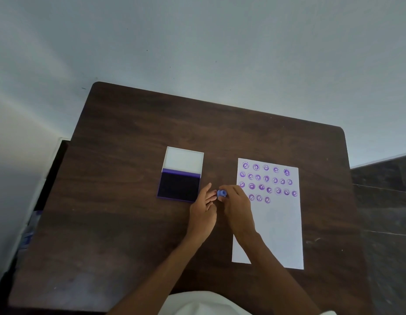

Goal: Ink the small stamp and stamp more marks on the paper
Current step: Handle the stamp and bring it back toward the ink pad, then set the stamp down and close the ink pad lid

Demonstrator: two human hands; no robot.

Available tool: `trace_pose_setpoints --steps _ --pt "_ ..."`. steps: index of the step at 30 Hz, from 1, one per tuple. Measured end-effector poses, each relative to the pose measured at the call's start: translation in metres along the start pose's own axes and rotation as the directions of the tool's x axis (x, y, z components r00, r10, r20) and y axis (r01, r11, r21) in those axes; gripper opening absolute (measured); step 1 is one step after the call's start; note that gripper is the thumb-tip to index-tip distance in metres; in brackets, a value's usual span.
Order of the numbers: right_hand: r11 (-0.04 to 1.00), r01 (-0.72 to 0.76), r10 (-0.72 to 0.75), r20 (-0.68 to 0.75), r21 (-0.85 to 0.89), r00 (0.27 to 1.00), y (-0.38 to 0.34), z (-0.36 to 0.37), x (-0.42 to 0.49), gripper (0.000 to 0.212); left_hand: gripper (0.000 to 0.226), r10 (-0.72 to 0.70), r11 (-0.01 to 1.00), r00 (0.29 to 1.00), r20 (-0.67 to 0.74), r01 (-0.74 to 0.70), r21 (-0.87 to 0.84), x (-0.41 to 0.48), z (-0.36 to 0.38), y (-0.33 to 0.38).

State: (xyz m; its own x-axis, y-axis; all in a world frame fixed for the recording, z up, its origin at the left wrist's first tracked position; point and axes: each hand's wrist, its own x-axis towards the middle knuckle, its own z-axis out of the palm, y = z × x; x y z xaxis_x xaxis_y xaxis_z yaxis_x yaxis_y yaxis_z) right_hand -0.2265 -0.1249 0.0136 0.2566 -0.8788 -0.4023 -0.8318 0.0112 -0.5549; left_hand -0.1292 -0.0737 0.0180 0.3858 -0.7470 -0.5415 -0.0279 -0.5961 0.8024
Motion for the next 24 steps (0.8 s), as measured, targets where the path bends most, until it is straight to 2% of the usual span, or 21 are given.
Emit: trace_pose_setpoints --steps 7,10,13,17,19,22,24 --pt "0.987 0.131 -0.142 -0.126 -0.094 0.982 0.001 0.004 -0.002 0.032 0.047 0.011 1.000 1.000 -0.018 -0.010 0.001 0.000 0.002 0.001" --pt "0.987 0.148 -0.157 -0.150 -0.068 0.976 -0.001 0.003 -0.001 0.028 0.047 -0.001 1.000 1.000 -0.023 0.001 -0.007 -0.002 0.001 0.003" --pt "0.988 0.148 -0.151 -0.127 -0.034 0.980 0.001 0.002 -0.002 0.027 0.048 0.002 1.000 1.000 0.006 -0.002 0.011 -0.005 -0.003 0.006" --pt "1.000 0.015 -0.015 -0.006 0.020 1.000 0.003 -0.002 -0.004 0.039 0.042 0.040 0.999 0.998 0.039 -0.040 0.000 -0.007 -0.016 0.012" --pt "0.998 0.056 -0.056 -0.002 0.000 0.998 0.000 -0.009 -0.005 0.041 0.038 0.052 0.996 0.998 0.034 -0.050 -0.068 -0.007 -0.030 0.013" --pt "0.984 0.172 -0.177 -0.185 -0.042 0.967 -0.007 -0.030 -0.010 0.039 0.036 0.065 0.980 0.998 0.009 -0.062 -0.190 -0.004 -0.060 0.012" --pt "0.985 0.159 -0.131 -0.300 0.069 0.945 -0.013 -0.040 -0.013 0.035 0.035 0.080 0.967 0.994 -0.068 -0.094 -0.235 0.001 -0.084 0.010"
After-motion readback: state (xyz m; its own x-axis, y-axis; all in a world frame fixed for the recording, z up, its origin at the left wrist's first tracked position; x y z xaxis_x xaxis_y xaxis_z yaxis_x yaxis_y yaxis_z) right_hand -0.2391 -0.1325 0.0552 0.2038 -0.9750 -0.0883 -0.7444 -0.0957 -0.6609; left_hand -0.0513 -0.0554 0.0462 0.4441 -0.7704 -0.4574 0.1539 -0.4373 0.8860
